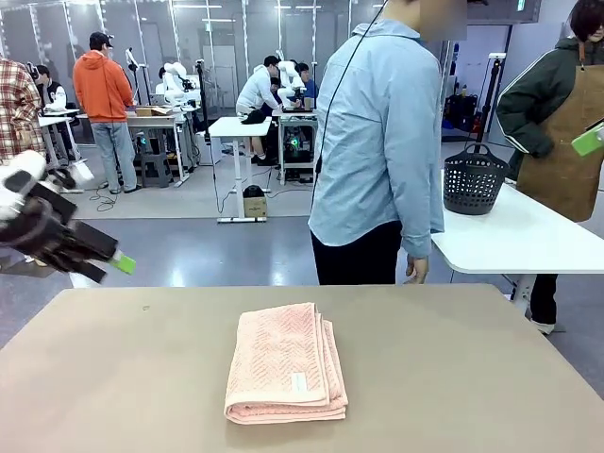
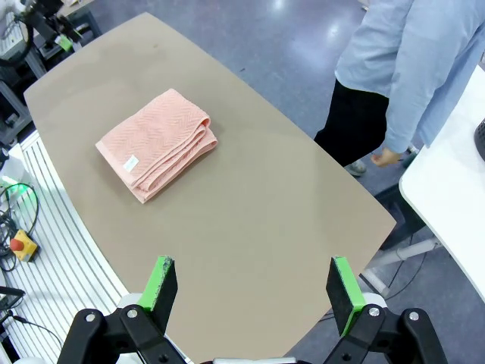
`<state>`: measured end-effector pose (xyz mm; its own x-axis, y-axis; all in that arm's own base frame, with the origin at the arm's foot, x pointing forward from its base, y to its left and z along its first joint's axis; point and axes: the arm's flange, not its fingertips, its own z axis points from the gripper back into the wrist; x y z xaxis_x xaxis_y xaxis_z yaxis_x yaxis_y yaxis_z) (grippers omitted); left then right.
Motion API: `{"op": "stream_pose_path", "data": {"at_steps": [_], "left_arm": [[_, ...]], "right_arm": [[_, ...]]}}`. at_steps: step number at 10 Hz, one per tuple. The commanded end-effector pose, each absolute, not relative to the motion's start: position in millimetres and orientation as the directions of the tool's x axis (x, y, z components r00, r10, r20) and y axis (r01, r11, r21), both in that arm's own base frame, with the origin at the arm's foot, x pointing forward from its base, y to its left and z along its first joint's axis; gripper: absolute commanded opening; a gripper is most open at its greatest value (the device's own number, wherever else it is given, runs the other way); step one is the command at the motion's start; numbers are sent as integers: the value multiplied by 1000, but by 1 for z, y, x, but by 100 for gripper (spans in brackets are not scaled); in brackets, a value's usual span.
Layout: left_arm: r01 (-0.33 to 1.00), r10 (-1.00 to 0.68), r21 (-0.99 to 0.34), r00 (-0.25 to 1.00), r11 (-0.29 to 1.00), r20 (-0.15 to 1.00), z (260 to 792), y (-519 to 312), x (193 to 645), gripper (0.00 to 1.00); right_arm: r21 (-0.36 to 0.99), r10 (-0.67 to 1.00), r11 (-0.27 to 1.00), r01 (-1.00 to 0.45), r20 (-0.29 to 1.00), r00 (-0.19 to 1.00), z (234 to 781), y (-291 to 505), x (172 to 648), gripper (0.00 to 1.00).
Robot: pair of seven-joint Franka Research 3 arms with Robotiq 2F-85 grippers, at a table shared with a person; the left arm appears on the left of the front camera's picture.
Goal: Fold the towel.
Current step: Pick up the 100 cm Hotel Towel and place it on the left side of the table.
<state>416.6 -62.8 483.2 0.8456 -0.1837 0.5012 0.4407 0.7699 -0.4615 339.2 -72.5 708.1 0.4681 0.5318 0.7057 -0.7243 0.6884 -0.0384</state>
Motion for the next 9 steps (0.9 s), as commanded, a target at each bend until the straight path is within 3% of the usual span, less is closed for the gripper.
{"op": "stream_pose_path", "data": {"at_steps": [1,4,9], "left_arm": [[403,-124,-553,873,729,472,454,-81,449,100],[262,-19,-655,935,709,354,394,-121,462,100],[235,-22,-683,952,691,305,372,-141,451,100]], "right_arm": [[-30,521,702,-712,703,484,710,-72,340,100],[-30,521,702,-712,703,484,710,-72,340,100],[-30,521,702,-712,703,484,710,-72,340,100]]}}
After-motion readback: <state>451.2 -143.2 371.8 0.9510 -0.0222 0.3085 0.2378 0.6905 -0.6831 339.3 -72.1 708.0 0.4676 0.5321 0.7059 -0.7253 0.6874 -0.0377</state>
